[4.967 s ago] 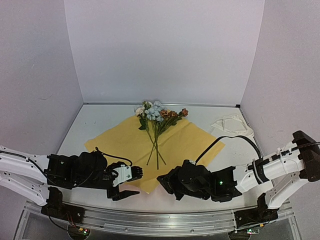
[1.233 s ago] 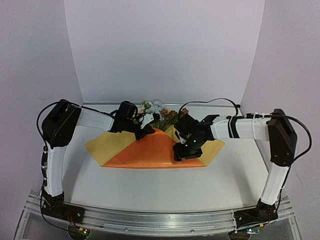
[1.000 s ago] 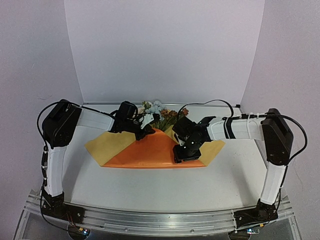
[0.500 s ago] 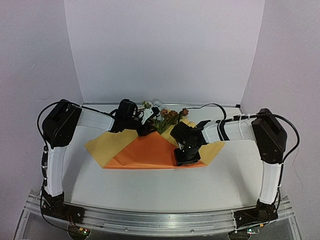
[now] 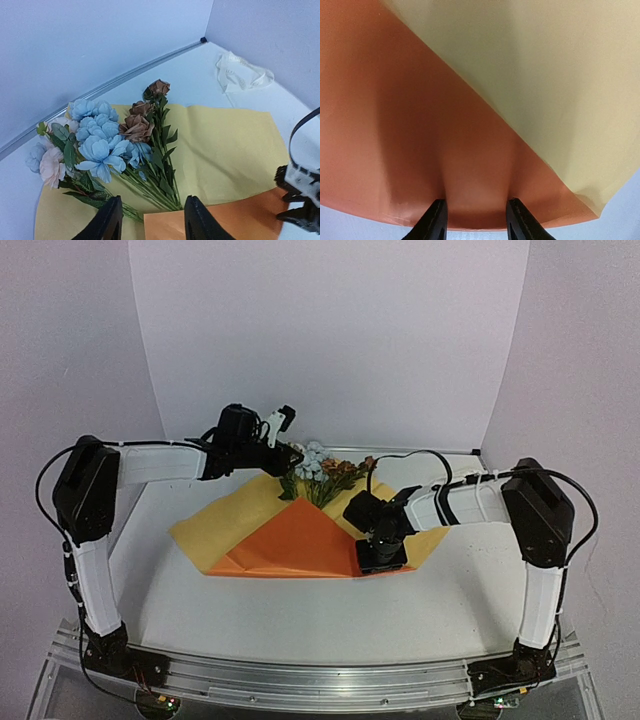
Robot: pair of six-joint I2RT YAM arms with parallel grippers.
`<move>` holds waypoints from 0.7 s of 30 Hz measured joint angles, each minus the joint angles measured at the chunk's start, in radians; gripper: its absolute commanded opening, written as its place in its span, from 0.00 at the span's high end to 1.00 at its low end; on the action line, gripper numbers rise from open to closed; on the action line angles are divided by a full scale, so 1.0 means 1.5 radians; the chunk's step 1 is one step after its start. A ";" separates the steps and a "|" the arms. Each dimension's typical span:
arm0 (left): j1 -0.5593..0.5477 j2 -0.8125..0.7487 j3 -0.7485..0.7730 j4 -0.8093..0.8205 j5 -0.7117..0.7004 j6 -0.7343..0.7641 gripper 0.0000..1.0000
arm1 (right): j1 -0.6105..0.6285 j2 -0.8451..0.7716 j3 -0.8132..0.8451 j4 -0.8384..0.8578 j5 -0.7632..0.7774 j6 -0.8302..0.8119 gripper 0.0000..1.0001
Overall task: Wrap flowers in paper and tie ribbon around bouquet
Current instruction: Fold the bottom corner of the flattened wrapping paper at the center of the board, then press the fold line of the 1/4-folded wrapping paper.
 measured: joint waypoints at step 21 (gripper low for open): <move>-0.059 -0.304 -0.449 -0.079 0.198 -0.499 0.84 | 0.000 -0.049 -0.025 -0.017 0.077 0.068 0.58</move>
